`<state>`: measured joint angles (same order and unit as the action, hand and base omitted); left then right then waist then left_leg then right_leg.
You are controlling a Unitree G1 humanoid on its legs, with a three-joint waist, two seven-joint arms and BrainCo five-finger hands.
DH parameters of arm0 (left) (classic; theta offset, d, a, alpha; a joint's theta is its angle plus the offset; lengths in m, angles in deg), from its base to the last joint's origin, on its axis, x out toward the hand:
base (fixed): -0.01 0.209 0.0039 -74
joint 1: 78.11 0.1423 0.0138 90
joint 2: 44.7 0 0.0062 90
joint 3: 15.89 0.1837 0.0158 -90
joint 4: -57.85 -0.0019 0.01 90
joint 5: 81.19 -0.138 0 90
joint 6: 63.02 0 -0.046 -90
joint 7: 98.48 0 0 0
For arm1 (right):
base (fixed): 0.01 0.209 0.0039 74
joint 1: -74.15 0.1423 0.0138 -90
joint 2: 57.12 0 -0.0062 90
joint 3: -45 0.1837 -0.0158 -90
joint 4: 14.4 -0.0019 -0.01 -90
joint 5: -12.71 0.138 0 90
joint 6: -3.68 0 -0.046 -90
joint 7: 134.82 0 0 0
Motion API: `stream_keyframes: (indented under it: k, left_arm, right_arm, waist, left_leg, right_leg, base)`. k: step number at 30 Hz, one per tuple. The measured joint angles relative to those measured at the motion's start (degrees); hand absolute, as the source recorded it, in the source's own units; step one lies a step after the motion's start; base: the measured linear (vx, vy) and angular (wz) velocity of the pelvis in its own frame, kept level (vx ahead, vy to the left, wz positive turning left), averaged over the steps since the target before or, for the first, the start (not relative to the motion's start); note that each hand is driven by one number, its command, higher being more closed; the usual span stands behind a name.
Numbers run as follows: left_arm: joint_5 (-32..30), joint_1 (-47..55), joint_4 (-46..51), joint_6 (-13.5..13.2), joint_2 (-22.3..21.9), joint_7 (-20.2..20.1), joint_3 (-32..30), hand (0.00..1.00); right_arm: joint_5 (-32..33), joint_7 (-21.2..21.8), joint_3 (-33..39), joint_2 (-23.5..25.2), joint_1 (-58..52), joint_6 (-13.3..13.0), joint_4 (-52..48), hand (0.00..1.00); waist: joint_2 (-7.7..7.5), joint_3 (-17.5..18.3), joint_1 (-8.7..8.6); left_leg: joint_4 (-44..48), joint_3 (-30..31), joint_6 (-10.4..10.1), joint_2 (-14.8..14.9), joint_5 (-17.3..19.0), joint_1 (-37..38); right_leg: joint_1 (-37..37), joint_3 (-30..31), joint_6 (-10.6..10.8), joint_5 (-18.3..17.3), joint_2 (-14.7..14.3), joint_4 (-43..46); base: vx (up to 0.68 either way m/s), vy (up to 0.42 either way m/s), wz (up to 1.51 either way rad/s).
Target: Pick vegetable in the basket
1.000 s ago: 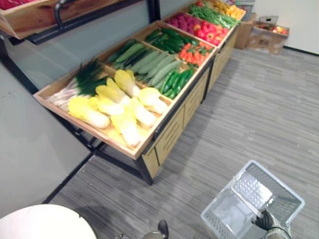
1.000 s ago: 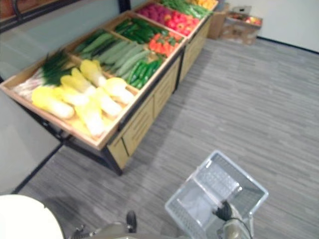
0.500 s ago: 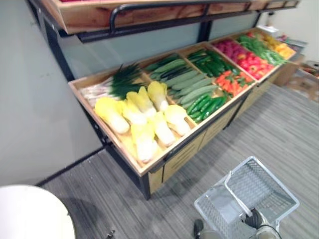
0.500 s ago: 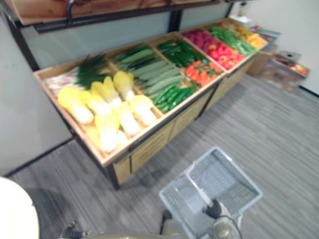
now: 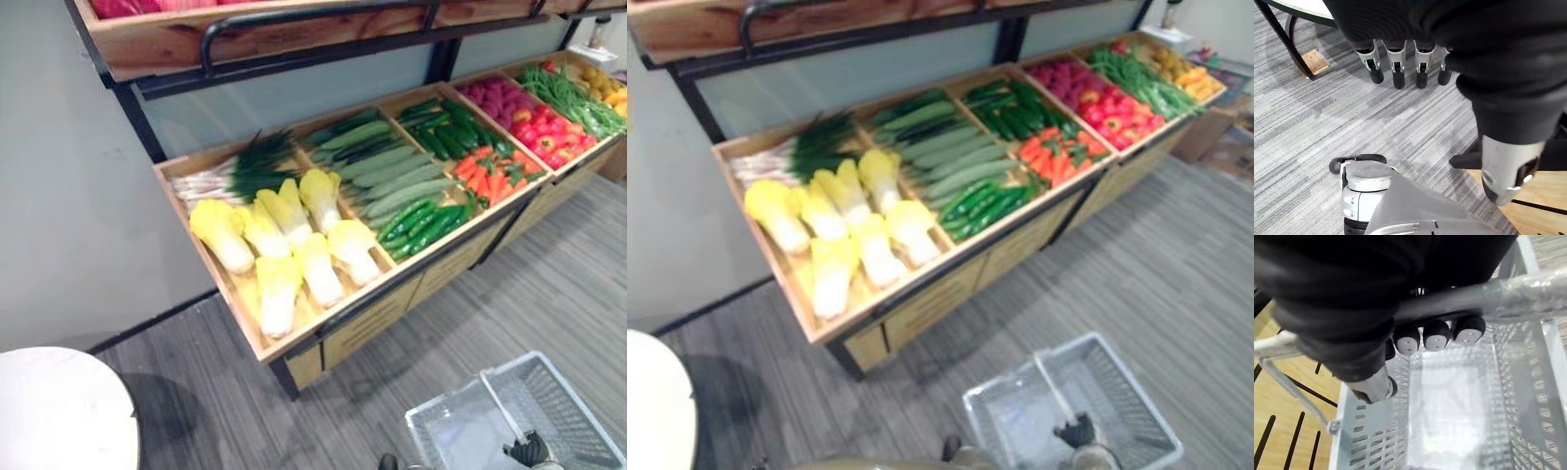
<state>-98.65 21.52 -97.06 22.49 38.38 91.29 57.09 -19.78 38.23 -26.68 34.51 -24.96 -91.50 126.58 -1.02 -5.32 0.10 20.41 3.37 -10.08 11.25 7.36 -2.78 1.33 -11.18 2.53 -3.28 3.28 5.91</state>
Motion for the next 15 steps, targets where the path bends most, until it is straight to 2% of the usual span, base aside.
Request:
stream_keyframes:
  k: [2, 3, 6, 10, 13, 15]
  left_arm:
    - [1.34, -0.72, 0.01, -0.20, -0.26, -0.03, 1.04, 0.00]
    - [1.33, -0.87, 0.03, -0.36, -0.28, 0.01, 1.02, 0.00]
    - [1.32, -1.04, 0.03, -0.35, -0.18, 0.86, 0.91, 0.00]
    - [1.32, -1.26, 0.04, -0.37, -0.23, 2.03, 1.02, 0.00]
    - [1.34, -2.12, 1.97, -0.64, -0.24, 3.81, 1.62, 0.00]
    - [1.58, -2.36, 4.80, -1.36, -0.09, 5.21, 1.82, 0.00]
  right_arm:
    - [0.01, -0.02, 1.67, -0.64, -0.67, 0.05, -0.01, 1.00]
    - [0.01, -0.05, 1.79, -1.07, -1.04, 0.14, 0.00, 1.00]
    - [0.05, -0.06, 1.50, -1.13, -0.50, 0.12, 0.28, 1.00]
    - [1.08, -0.23, 1.37, -0.55, 0.17, 0.00, 1.72, 1.00]
    - [1.37, -0.46, 1.45, -0.36, -0.41, -0.26, 1.84, 1.00]
    - [1.48, -0.80, 1.48, 0.57, -0.37, -0.40, 2.49, 1.00]
  waist:
    - [0.03, 0.44, -0.10]
    - [0.64, 0.77, -0.14]
    - [1.77, 0.94, -0.11]
    - [1.61, 0.90, -0.18]
    - [1.94, 1.03, -0.33]
    - [1.13, 1.27, -0.01]
  left_leg:
    - [-2.60, -3.26, 0.40, -0.40, -2.80, 0.19]
    - [-5.60, -4.60, 0.66, -0.52, -3.92, 1.35]
    - [-12.61, -4.68, 0.85, -0.07, -5.05, 3.13]
    - [-16.49, -6.33, 0.43, 0.90, -4.53, 4.08]
    - [-17.87, -7.43, 0.97, 0.96, -1.43, 4.45]
    - [-18.20, -8.10, 1.58, -0.35, -1.01, 4.69]
  right_leg:
    - [-0.52, -1.25, -0.06, 0.11, 1.46, -0.99]
    - [-0.48, -1.56, -0.08, 0.44, 1.58, -1.48]
    - [-0.29, -1.96, -0.50, 2.52, 0.10, -4.59]
    - [0.31, -1.37, -0.57, 4.98, -1.25, -6.91]
    - [0.51, -1.14, 0.59, 6.17, -1.41, -8.36]
    - [0.15, -0.19, 1.59, 7.49, -0.27, -9.72]
  base:
    - [0.03, -0.013, 0.42]
    - [0.01, -0.004, 0.24]
    - [0.00, 0.009, 0.10]
    - [-0.05, 0.067, -0.10]
    - [-0.09, 0.128, -0.07]
    - [-0.13, 0.167, -0.16]
